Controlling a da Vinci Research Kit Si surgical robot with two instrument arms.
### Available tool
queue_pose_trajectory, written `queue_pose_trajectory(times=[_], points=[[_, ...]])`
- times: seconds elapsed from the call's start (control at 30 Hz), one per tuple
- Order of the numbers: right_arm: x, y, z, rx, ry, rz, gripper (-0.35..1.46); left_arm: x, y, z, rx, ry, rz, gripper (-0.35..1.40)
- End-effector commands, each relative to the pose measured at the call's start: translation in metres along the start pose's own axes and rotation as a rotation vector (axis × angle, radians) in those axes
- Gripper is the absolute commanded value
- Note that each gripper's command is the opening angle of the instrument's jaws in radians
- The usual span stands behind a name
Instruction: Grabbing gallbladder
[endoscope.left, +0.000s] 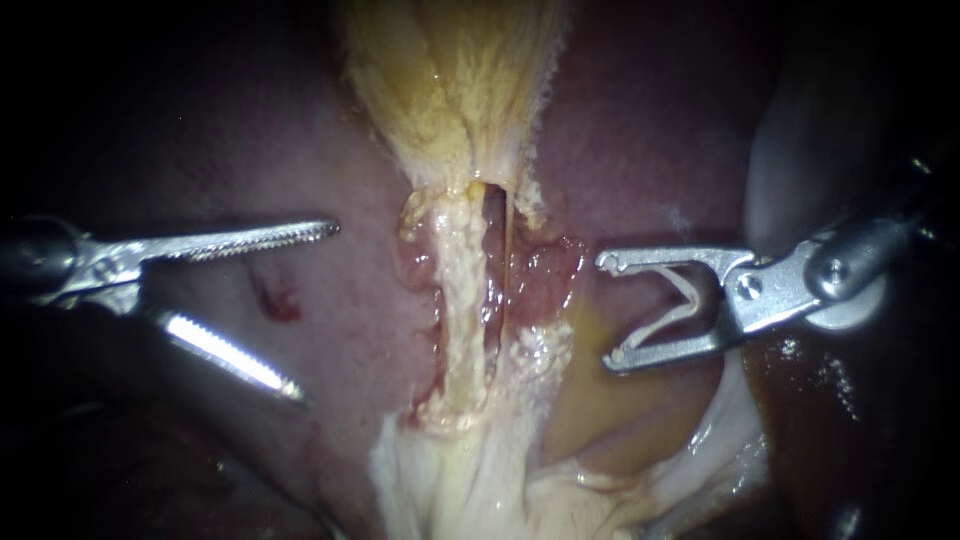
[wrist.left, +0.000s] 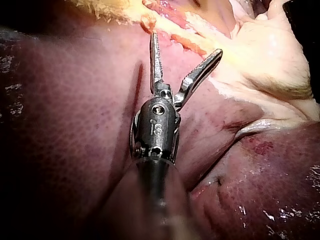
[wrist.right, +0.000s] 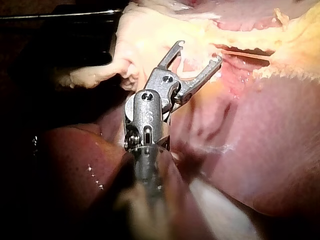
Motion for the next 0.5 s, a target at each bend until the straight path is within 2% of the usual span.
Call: queue_pose_trajectory(times=[0.03, 0.17, 0.5], points=[[0.0, 0.0, 0.0, 0.0, 0.0, 0.0, 0.5, 0.0, 0.0001, 0.0, -0.003, 0.001, 0.0, 1.4], [0.0, 0.0, 0.0, 0.0, 0.0, 0.0, 0.5, 0.0001, 0.0003, 0.0001, -0.017, 0.003, -0.001, 1.4], [-0.0001, 0.0, 0.0001, 0.0, -0.001, -0.006, 0.5, -0.0006, 0.0019, 0.0016, -0.092, 0.011, -0.126, 1.33]])
